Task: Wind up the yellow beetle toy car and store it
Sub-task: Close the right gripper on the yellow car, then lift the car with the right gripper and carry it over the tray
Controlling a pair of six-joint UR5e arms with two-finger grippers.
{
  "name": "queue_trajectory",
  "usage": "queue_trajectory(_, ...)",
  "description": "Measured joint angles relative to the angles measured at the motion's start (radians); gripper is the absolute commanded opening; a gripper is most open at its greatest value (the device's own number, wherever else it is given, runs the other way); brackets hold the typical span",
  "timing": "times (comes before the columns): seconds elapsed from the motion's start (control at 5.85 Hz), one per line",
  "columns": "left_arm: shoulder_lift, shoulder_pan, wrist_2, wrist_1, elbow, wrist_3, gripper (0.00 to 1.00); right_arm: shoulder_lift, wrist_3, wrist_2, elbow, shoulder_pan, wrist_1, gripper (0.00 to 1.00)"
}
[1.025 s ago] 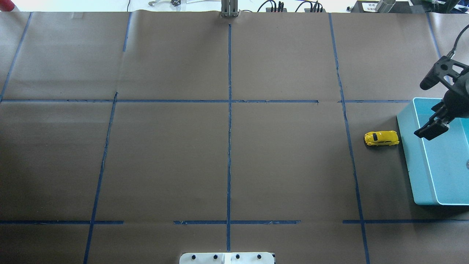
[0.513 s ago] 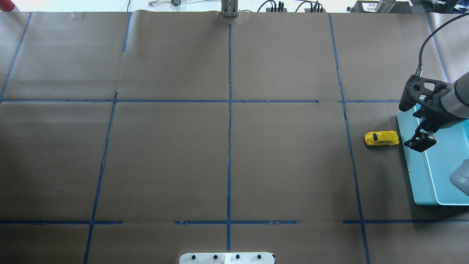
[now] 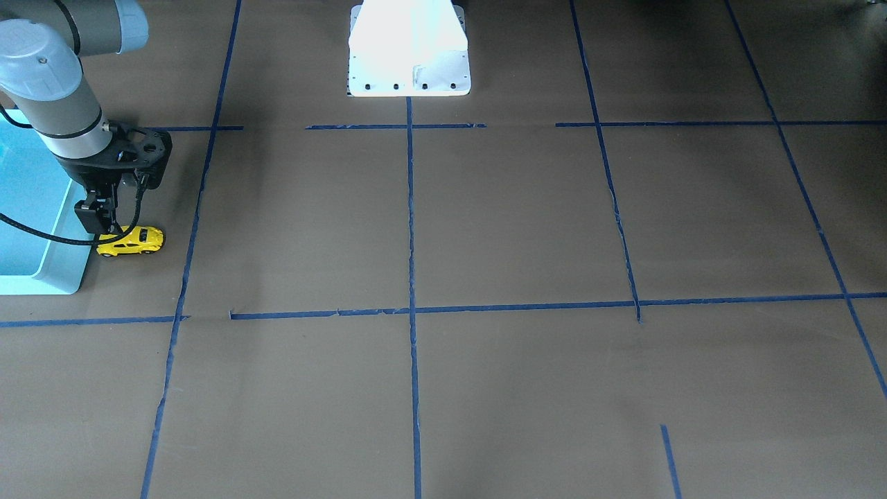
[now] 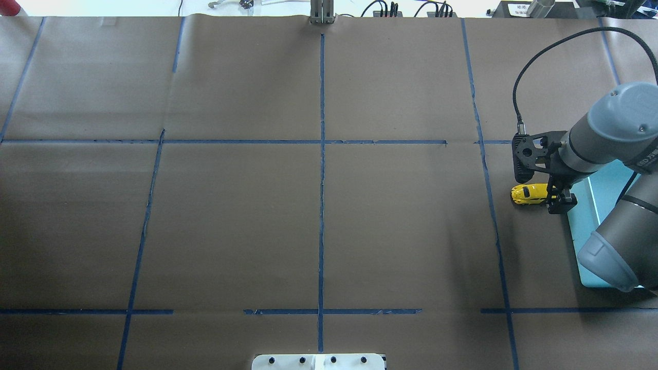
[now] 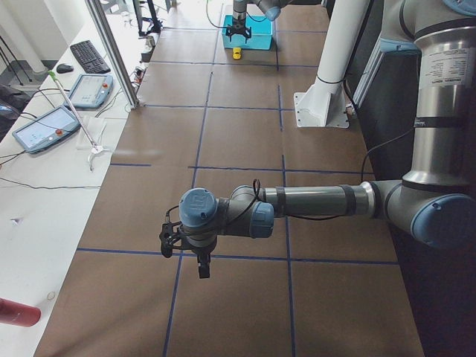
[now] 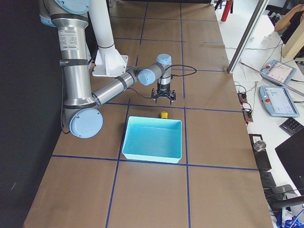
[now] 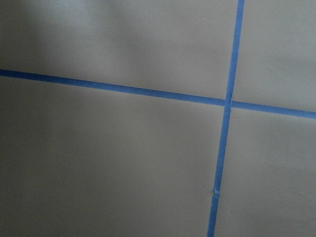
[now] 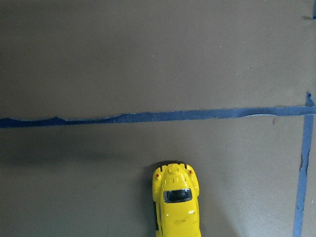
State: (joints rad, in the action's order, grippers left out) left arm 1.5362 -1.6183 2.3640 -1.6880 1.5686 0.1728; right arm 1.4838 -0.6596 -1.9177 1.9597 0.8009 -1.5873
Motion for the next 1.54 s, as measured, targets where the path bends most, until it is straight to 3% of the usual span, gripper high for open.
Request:
queue_trajectory(0.68, -0.016, 0.001, 0.003, -0.005, 0.051, -0.071, 1.0, 0.015, -0.009, 0.001, -0.173, -0.009, 0.185, 1.0)
queue_trajectory(1.37, -0.021, 0.004, -0.002, 0.003, 0.049, -0.076, 1.0, 0.016, -0.008, -0.016, -0.174, -0.025, 0.191, 1.0)
queue_trajectory(1.54, -0.02, 0.004, -0.003, 0.004, 0.051, -0.076, 1.0, 0.016, -0.01, -0.011, -0.185, -0.039, 0.192, 0.76)
